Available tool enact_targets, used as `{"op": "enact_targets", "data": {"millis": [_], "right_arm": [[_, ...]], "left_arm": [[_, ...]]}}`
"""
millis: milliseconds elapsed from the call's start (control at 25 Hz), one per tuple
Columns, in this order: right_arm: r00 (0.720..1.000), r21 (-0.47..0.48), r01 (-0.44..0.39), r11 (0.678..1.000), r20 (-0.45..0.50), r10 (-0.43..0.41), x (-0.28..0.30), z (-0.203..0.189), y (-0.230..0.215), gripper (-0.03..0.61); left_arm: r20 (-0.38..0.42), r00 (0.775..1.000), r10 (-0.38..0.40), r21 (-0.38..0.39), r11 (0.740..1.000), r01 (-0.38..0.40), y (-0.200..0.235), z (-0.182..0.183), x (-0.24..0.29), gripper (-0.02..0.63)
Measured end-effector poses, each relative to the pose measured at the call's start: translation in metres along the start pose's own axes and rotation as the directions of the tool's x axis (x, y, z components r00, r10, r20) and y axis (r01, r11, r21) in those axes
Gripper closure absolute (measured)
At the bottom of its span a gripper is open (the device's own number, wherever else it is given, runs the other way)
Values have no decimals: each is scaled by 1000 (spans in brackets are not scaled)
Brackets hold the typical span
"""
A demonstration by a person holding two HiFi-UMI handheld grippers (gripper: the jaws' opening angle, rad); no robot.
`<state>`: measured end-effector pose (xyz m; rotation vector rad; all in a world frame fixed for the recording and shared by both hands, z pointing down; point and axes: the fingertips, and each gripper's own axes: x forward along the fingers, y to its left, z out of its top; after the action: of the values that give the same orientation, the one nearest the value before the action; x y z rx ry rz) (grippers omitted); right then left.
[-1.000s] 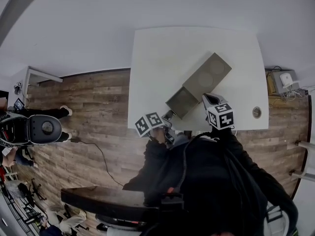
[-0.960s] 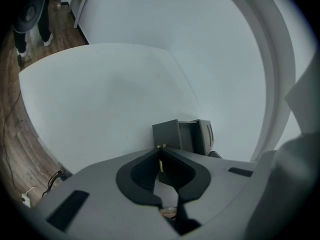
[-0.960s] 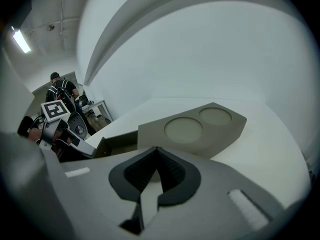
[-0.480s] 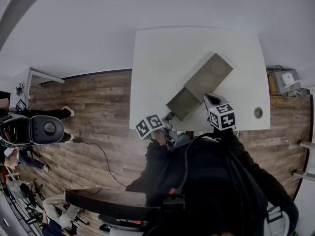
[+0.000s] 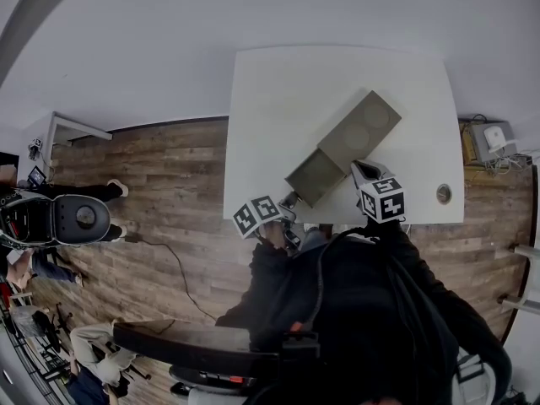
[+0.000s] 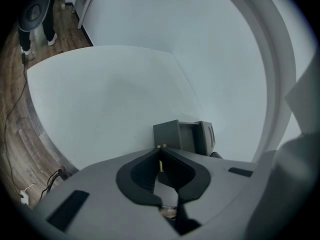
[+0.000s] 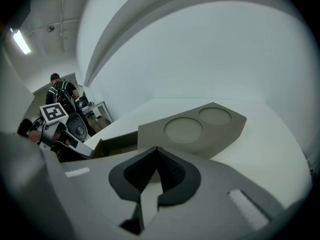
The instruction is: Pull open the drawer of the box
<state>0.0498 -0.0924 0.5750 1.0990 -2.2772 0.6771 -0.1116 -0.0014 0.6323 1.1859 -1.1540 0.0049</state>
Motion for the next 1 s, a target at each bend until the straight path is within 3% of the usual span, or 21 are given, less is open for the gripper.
{"op": "enact_targets", "data": {"millis": [400,520,680,760,880,1000], "right_arm": [[1000,2,2,1000,1,-2,2,-2,-1,584],[1000,-2,6,1000,2,-6,3,-2,-2,584],[1000,-33,22,999,4,-21,2,-2,1,584],[999,-36,28,999,36,-27,-3,7,0,584],[993,-26,53,998,108,-50,-20,29,-9,584],[976,-9,81,997,206,-77,-45,63,-19,585]], "left_arm": [[-4,1000,6,-6,1000,-6,5,-1,-1,595],[-2,1000,22,24,999,-22,7,2,-3,594],[72,992,105,113,987,-113,21,19,-30,595],[146,981,124,174,973,-149,18,36,-49,595],[278,960,35,315,941,-126,-21,66,-69,595],[347,934,-80,477,873,-103,-83,88,-75,612]]}}
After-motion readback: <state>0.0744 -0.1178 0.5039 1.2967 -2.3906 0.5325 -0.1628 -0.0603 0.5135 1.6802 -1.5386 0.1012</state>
